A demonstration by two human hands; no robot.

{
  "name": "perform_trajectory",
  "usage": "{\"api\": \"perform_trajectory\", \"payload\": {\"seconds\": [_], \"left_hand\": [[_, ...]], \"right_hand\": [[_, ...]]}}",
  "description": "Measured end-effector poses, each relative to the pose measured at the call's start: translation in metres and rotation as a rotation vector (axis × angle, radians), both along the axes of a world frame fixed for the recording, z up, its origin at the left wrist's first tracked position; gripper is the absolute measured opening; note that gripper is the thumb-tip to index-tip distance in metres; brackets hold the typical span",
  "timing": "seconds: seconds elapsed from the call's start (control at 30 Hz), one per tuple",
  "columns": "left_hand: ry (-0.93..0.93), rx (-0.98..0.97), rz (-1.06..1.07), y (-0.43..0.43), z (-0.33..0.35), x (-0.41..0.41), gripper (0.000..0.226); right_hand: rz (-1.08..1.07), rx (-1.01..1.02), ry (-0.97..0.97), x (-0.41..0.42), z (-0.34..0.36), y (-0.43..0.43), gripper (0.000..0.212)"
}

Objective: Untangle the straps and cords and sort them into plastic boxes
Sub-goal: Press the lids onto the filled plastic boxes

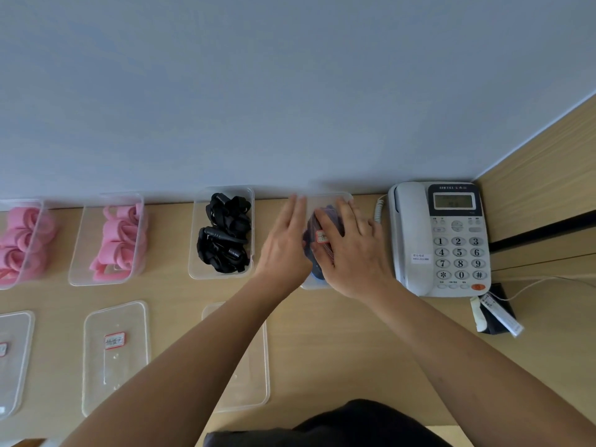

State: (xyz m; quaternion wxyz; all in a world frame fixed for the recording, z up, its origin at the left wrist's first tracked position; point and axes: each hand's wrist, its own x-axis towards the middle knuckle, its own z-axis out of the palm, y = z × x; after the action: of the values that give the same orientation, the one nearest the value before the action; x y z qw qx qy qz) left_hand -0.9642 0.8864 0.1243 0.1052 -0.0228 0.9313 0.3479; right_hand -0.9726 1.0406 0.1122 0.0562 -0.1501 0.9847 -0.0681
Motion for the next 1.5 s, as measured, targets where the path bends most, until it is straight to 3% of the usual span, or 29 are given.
{"api": "perform_trajectory", "payload": {"seconds": [0.07,0.2,0.33,0.43,0.5,0.6,0.73,0.97,1.17,1.4,1.5], "left_hand": [[0.024,-0.033,-0.127,-0.002,-0.005,0.005,0.066],[-0.006,-0.136,-0.204,-0.009,-0.007,0.001,0.079],[-0.049,-0.17,-0.247,-0.018,-0.006,-0.006,0.063],[-0.114,-0.251,-0.338,-0.025,0.005,-0.015,0.067],[-0.156,-0.352,-0.453,-0.029,0.015,-0.023,0.086],[-0.205,-0.488,-0.617,-0.032,0.021,-0.028,0.137],[-0.153,-0.523,-0.623,-0.03,0.017,-0.021,0.156],[-0.149,-0.489,-0.6,-0.031,0.011,-0.032,0.162],[-0.16,-0.499,-0.613,-0.033,0.011,-0.033,0.164],[-0.148,-0.532,-0.6,-0.034,0.019,-0.022,0.153],[-0.12,-0.575,-0.618,-0.038,0.018,-0.019,0.146]], "right_hand": [[0.01,-0.01,0.008,0.0,0.0,0.001,0.057],[0.007,-0.059,0.006,0.0,-0.004,0.002,0.056],[-0.006,-0.1,0.0,-0.001,-0.005,0.0,0.055],[-0.012,-0.147,-0.028,0.0,-0.005,0.001,0.056],[0.003,-0.173,-0.046,-0.001,-0.005,0.005,0.058],[0.055,-0.112,-0.036,-0.006,-0.002,0.015,0.063],[0.103,-0.053,-0.026,-0.01,-0.001,0.02,0.065],[0.137,-0.146,-0.097,-0.022,-0.009,0.018,0.067],[0.138,-0.068,-0.064,-0.023,-0.011,0.014,0.085],[0.092,-0.077,-0.109,0.001,-0.015,0.016,0.081],[0.1,-0.065,-0.101,0.008,-0.017,0.019,0.093]]}}
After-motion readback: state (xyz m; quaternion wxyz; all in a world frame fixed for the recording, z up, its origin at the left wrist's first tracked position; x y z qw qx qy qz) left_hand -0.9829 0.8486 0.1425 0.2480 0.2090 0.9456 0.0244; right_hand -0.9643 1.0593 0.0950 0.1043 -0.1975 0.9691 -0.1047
